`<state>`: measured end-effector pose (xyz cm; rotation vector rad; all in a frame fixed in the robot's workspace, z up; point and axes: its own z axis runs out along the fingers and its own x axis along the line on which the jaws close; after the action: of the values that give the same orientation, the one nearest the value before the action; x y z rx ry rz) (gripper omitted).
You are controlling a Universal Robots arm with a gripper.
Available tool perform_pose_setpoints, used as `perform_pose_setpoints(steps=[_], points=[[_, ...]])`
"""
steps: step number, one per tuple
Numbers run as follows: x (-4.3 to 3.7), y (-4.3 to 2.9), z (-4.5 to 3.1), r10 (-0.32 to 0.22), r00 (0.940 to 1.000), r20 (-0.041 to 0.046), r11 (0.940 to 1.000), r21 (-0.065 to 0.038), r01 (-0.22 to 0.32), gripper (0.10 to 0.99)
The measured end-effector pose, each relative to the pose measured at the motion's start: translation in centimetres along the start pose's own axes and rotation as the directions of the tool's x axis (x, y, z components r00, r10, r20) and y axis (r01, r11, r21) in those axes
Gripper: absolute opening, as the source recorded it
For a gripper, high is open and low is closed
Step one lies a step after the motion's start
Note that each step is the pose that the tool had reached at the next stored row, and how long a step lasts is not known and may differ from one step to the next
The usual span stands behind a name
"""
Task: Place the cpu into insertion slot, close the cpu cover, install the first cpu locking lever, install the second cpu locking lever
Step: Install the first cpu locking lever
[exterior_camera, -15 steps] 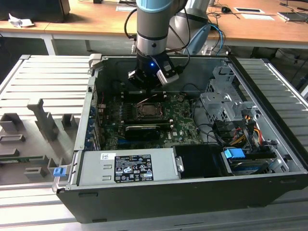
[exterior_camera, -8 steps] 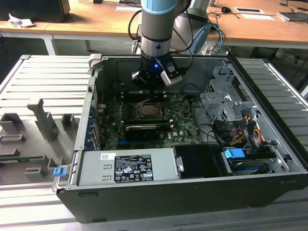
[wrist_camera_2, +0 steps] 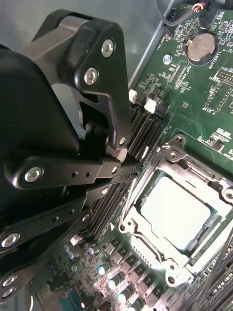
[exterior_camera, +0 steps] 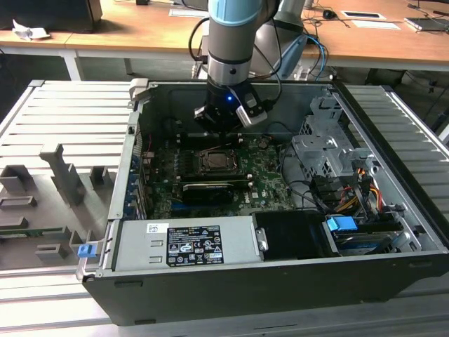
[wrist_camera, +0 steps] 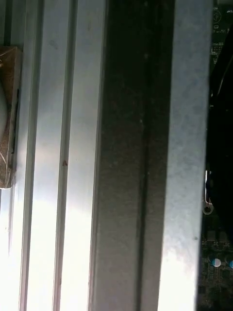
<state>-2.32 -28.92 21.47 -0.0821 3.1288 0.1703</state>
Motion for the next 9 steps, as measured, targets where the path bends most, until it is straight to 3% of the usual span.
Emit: perform_pose_setpoints(steps=[9], points=[[-0.30,-0.11,0.93,0.000,1.0000,0.0000,1.0000,0.000,0.000,0.106]])
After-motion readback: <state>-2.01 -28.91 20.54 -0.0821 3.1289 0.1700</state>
